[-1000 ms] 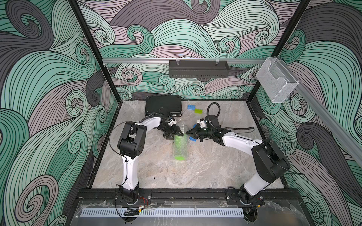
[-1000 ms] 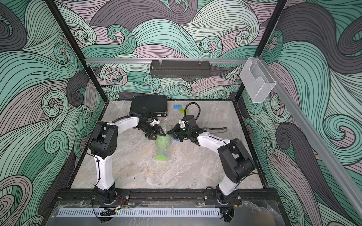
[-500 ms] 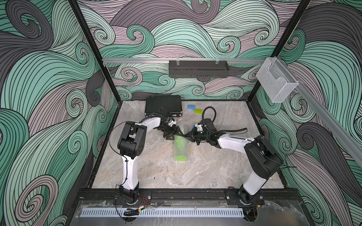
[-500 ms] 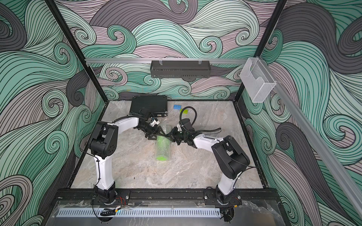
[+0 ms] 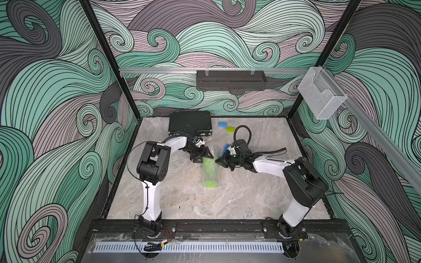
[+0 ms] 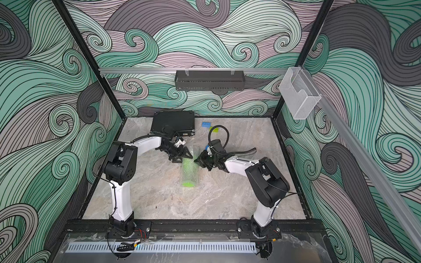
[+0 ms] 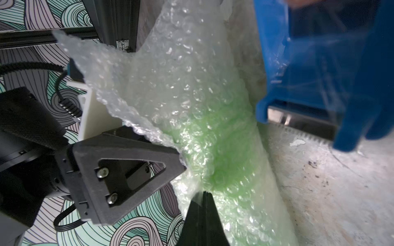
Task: Wrap wine glasses in bubble wrap
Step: Stick the tape on the bubble wrap.
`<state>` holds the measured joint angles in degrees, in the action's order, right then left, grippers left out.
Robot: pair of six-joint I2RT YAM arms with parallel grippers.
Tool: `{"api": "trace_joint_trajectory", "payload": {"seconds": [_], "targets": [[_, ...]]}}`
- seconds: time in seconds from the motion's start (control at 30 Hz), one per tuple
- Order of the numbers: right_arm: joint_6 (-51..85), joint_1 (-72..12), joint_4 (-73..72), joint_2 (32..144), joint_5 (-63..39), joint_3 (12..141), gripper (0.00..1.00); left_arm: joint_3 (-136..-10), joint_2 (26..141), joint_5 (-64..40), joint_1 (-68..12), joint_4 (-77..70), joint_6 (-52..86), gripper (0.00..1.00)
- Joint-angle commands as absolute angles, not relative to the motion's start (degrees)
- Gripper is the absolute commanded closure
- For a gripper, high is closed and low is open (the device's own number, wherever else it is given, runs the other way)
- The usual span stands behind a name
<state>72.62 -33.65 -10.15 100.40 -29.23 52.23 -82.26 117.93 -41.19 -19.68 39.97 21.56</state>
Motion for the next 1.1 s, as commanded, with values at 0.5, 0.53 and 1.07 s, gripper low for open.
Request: {"api": "trace_joint_trajectory", "payload": {"seconds": [0.5, 0.53, 1.07], "targets": [[63.5, -34.1, 2.6, 100.7, -28.3, 56.1, 0.83, -80.4, 121.3, -34.5, -20.7, 45.4, 21.6, 0.32], [62.1, -33.6, 4.2, 99.3, -28.0, 56.3, 0.82, -80.3, 121.1, -34.5, -20.7, 45.3, 21.6, 0.32], [40.4, -30.5, 22.2, 97.3, -33.9, 68.0, 0.94, -79.4, 120.0, -33.9, -20.6, 45.1, 21.1, 0.32]]}}
